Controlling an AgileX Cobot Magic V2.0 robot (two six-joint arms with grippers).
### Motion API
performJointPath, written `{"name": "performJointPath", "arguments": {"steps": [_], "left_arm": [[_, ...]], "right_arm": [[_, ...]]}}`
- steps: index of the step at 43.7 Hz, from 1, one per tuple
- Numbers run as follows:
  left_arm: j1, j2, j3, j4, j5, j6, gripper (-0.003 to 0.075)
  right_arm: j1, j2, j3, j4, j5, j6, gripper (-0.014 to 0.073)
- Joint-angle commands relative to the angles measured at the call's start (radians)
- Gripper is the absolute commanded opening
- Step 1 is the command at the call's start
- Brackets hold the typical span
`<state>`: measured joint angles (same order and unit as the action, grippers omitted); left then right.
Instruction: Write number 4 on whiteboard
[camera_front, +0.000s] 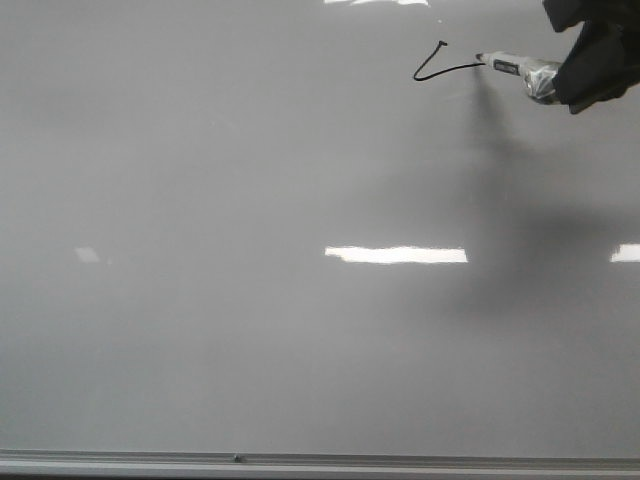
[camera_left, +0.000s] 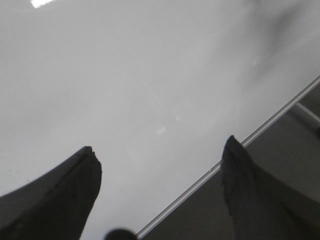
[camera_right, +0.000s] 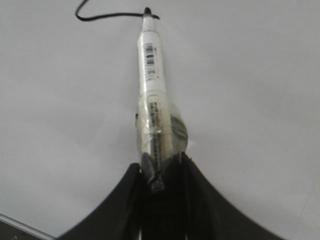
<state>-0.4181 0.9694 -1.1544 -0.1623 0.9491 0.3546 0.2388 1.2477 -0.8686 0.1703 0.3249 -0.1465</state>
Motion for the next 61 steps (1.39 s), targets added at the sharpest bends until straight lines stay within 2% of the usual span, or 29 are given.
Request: {"name": "performJointPath", "arguments": {"steps": [1, 11, 25, 30, 40, 53, 61], "left_arm": [[0.003, -0.009, -0.032, -0.014, -0.073, -0.010, 0.0493], [0.003, -0.009, -0.032, -0.014, -0.089, -0.010, 0.0493], [0.003, -0.009, -0.032, -0.014, -0.091, -0.010, 0.0493], [0.003, -0.009, -0.032, -0.014, -0.091, -0.010, 0.0493], [0.003, -0.009, -0.032, -0.014, -0.095, -0.010, 0.0493], [0.003, -0.009, -0.032, -0.014, -0.095, -0.010, 0.0493], [0.003, -0.009, -0.032, -0.014, -0.121, -0.002, 0.0493]], "right_arm": [[0.013, -0.036, -0.037, -0.008, -0.107, -0.006, -0.0069], [0.018, -0.032, -0.037, -0.008, -0.173, -0.006, -0.0069], [0.020, 0.024, -0.036, -0.008, -0.192, -0.006, -0.0069], [0.020, 0.055, -0.036, -0.008, -0.136, -0.006, -0.0069], [0.020, 0.074, -0.036, -0.008, 0.082, -0.019, -0.0069], [0.020, 0.063, -0.036, -0.008, 0.095, -0.033, -0.0069], [0.021, -0.070, -0.036, -0.008, 0.146, -0.033, -0.0069]]}}
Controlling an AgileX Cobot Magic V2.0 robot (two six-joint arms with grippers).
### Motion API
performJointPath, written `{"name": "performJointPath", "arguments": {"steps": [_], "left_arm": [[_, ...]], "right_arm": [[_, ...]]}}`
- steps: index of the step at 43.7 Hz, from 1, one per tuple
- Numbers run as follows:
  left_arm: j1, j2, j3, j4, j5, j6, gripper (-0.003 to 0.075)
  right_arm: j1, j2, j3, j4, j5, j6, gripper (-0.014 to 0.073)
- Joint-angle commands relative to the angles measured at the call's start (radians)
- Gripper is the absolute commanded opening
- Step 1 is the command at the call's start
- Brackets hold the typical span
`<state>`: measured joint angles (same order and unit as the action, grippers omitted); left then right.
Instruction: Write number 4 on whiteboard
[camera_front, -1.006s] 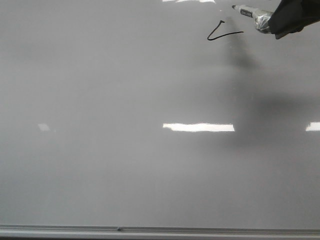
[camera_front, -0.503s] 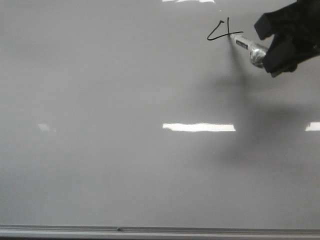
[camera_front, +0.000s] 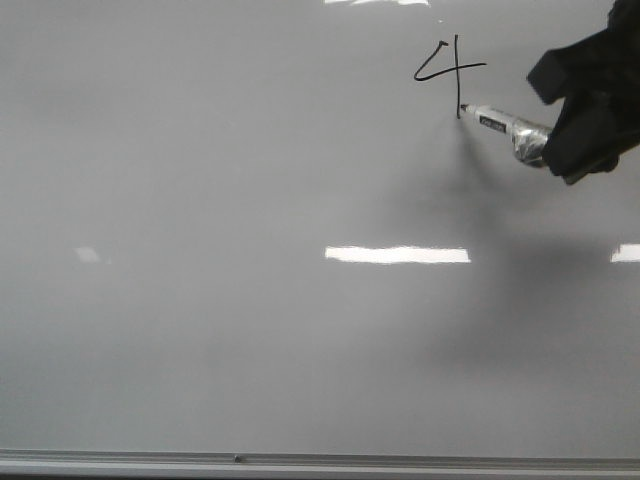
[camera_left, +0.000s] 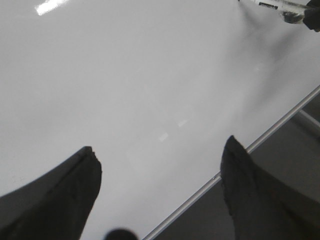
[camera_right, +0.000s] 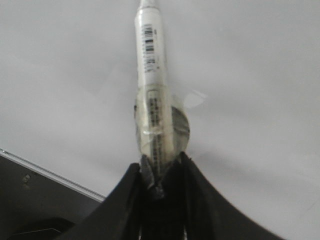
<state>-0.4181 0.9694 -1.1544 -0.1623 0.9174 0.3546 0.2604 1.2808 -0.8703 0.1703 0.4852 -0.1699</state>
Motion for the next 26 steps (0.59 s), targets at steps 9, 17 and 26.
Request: {"name": "performJointPath", "arguments": {"steps": [9, 17, 26], "left_arm": [[-0.014, -0.009, -0.032, -0.075, -0.063, 0.107, 0.0493], [-0.112, -0.005, -0.032, -0.221, -0.056, 0.317, 0.0493], [-0.271, 0.057, -0.032, -0.251, -0.051, 0.420, 0.0493]], "right_arm": [[0.000, -0.305, -0.034, 0.012, 0.265, -0.159, -0.0069], [0.000, -0.407, -0.034, 0.205, 0.474, -0.476, -0.0069], [0.000, -0.418, -0.034, 0.467, 0.627, -0.832, -0.0069]]}}
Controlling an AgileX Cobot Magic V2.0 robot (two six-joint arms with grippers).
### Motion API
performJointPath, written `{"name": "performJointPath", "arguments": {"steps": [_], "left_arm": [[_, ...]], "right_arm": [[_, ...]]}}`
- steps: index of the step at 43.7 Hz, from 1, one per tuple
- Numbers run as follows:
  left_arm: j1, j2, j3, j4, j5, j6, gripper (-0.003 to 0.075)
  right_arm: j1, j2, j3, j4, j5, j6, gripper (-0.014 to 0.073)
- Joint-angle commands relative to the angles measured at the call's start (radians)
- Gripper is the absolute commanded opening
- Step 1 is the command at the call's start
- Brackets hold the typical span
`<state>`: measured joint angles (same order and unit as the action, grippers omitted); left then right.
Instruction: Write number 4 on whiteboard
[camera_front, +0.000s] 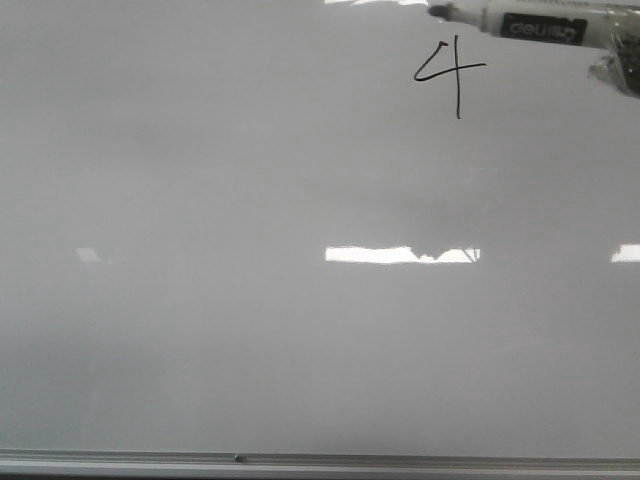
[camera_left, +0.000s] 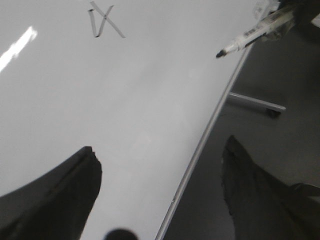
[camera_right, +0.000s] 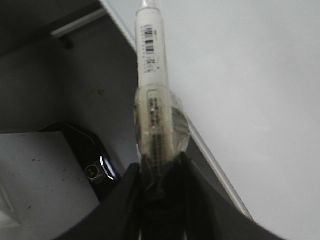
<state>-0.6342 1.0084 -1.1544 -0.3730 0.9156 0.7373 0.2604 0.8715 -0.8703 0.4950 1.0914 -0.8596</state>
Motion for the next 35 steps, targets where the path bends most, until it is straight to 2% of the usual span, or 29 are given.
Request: {"name": "performJointPath", "arguments": {"steps": [1, 6, 14, 23, 31, 35], "left_arm": [[-0.072, 0.027, -0.032, -0.040, -0.049, 0.041, 0.0494], [-0.171, 0.084, -0.043, -0.040, -0.046, 0.062, 0.0501], [-0.280, 0.192, -0.101, -0.040, -0.042, 0.064, 0.0590], [-0.342, 0.313, -0.171, -0.042, -0.058, 0.064, 0.0589], [-0.344, 0.379, -0.201, -0.052, -0.060, 0.064, 0.0583], [-0.344, 0.388, -0.201, -0.054, -0.060, 0.064, 0.0521]], "right_arm": [[0.000, -0.008, -0.034, 0.161, 0.028, -0.170, -0.0069], [0.000, -0.008, -0.034, 0.212, 0.034, -0.218, -0.0069], [0.000, -0.008, -0.034, 0.212, 0.032, -0.218, -0.0069], [0.000, -0.008, -0.034, 0.212, 0.029, -0.218, -0.0069], [0.000, -0.008, -0.034, 0.212, 0.025, -0.218, -0.0069], [0.000, -0.008, -0.034, 0.212, 0.025, -0.218, -0.0069]]}}
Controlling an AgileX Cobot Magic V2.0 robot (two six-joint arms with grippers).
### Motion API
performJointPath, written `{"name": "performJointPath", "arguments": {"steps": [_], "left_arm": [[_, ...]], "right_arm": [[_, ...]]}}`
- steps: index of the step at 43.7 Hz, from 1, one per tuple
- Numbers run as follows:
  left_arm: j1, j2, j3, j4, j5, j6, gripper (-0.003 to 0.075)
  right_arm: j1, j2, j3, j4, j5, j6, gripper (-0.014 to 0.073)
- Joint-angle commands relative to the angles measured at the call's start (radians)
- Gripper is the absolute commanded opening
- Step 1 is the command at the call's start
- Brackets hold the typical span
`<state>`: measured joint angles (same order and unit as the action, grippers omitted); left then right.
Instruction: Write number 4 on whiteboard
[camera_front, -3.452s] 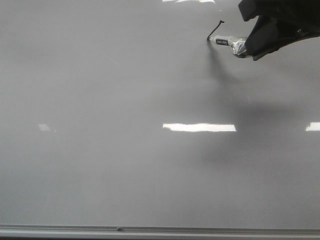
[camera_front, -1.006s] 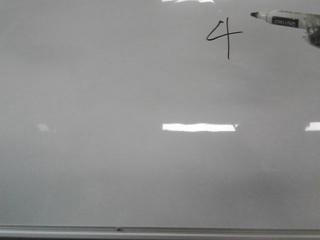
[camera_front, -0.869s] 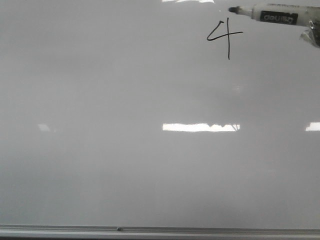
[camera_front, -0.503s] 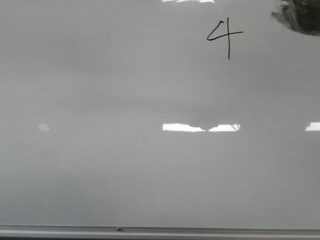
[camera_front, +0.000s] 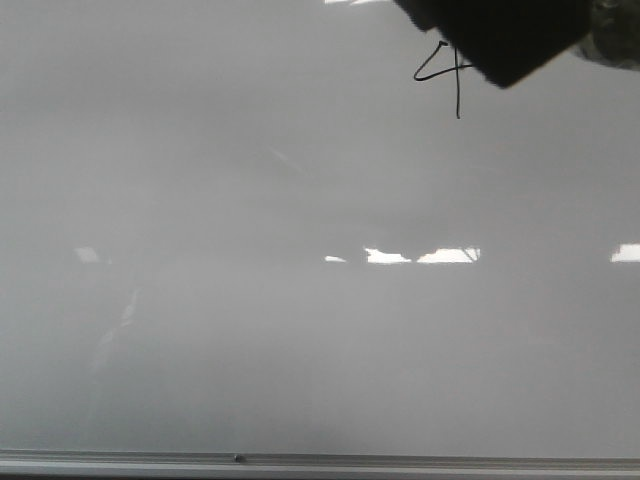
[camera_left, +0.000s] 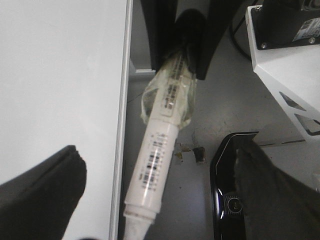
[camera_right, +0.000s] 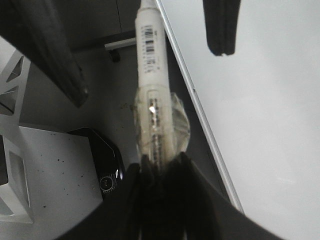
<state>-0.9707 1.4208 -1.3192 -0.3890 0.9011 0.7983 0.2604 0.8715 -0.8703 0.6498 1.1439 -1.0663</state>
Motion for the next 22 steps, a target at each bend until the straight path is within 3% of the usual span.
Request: {"name": "performJointPath", "arguments": {"steps": [1, 9, 16, 22], "left_arm": [[-0.007, -0.024, -0.036, -0.040, -0.045, 0.002, 0.0497], [-0.007, -0.024, -0.036, -0.051, -0.072, 0.002, 0.0262], [-0.007, -0.024, -0.036, -0.051, -0.072, 0.002, 0.0111], [-0.007, -0.024, -0.036, -0.051, -0.072, 0.002, 0.0038]], "right_arm": [[0.000, -0.008, -0.034, 0.057, -0.027, -0.011, -0.0069], [0.000, -0.008, -0.034, 0.057, -0.034, -0.011, -0.0069], [0.000, -0.008, -0.034, 0.057, -0.035, -0.011, -0.0036], [0.000, -0.008, -0.034, 0.057, -0.034, -0.011, 0.0171]]}}
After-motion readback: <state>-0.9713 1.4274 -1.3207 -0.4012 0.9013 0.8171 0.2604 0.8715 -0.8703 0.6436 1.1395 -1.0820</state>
